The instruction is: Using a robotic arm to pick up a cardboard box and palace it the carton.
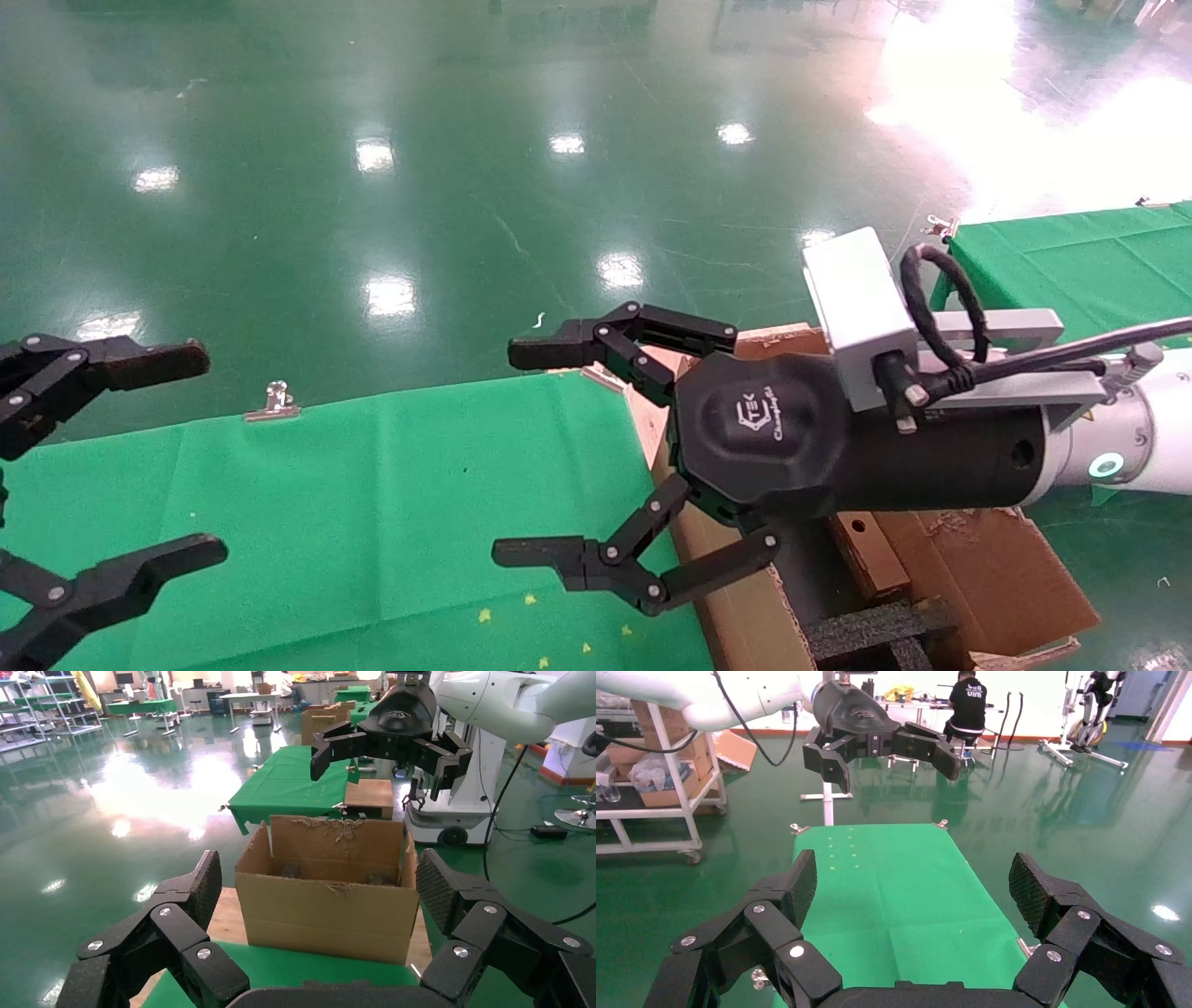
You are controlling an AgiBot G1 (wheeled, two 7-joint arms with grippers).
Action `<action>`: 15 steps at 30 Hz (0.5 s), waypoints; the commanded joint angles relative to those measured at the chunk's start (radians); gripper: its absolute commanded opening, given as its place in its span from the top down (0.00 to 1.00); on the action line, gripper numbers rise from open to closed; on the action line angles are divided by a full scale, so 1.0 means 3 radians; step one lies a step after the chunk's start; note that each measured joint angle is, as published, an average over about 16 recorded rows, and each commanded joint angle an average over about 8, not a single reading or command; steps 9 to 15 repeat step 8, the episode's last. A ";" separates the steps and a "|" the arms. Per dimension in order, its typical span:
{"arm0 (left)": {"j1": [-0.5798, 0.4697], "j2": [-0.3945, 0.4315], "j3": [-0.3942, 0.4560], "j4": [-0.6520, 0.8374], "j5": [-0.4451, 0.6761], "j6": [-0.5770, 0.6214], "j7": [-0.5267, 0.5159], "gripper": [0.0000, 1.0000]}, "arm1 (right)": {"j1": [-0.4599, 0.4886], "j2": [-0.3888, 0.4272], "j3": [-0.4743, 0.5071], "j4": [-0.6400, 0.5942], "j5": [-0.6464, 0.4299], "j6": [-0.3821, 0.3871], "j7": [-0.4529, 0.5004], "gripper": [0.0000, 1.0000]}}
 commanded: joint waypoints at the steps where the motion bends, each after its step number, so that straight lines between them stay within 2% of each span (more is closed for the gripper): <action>1: 0.0000 0.0000 0.0000 0.0000 0.0000 0.0000 0.0000 0.00 | 0.0003 0.0001 -0.0006 0.0000 0.0000 0.0005 0.0001 0.00; 15: 0.0000 0.0000 0.0000 0.0000 0.0000 0.0000 0.0000 0.00 | 0.0008 0.0002 -0.0014 -0.0002 0.0000 0.0010 0.0002 0.00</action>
